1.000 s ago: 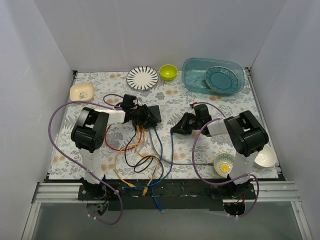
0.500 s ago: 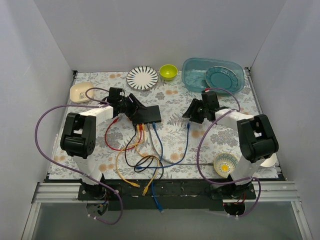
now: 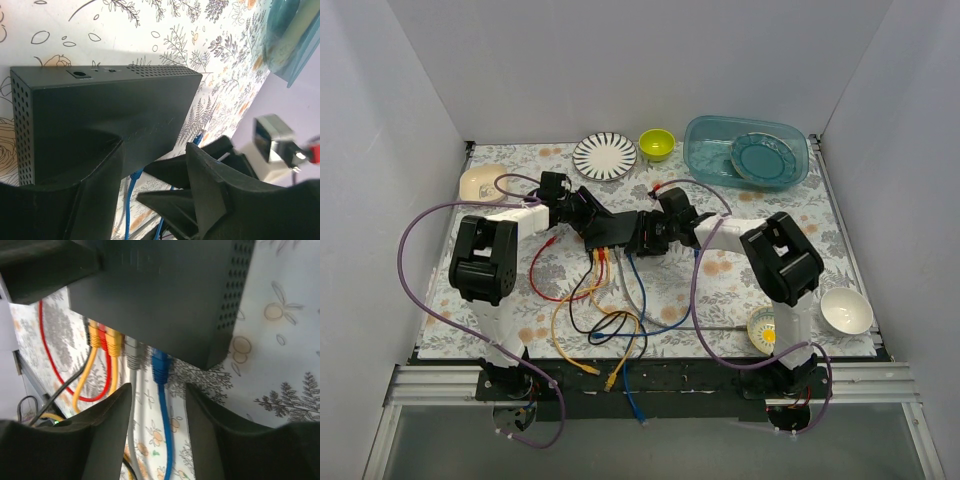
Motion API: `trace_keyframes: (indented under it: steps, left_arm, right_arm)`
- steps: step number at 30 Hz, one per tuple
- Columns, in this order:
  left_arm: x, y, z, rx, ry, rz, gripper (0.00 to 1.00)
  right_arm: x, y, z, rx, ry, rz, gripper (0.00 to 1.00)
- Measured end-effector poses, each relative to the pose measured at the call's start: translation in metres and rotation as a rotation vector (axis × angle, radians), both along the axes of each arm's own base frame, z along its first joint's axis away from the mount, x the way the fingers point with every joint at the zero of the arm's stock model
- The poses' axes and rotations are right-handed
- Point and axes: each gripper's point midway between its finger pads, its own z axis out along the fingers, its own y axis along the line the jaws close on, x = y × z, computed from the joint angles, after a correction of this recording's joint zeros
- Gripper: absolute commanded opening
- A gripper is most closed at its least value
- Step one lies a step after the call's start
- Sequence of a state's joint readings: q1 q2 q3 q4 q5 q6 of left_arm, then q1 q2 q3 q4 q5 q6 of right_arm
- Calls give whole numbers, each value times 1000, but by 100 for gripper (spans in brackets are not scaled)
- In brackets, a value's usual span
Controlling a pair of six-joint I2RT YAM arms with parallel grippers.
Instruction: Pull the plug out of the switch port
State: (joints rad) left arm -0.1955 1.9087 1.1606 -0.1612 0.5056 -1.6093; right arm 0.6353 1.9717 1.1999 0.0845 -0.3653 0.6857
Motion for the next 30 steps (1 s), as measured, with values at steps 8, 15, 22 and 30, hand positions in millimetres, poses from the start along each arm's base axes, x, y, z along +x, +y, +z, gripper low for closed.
trace_keyframes:
  steps: [8, 15, 22, 30]
  left_arm:
    - [0, -1, 0, -6, -1, -6, 51]
    - [-1, -1, 0, -7, -4, -10, 50]
    - [-2, -2, 0, -13, -3, -17, 50]
    - [-3, -4, -1, -24, -1, -26, 49]
  right_arm:
    - [-1, 8, -14, 63, 86, -22, 54]
    - [12, 16, -18, 154, 142, -77, 38]
    - [20, 16, -21, 209, 189, -123, 37]
    - [25, 12, -20, 299, 229, -188, 39]
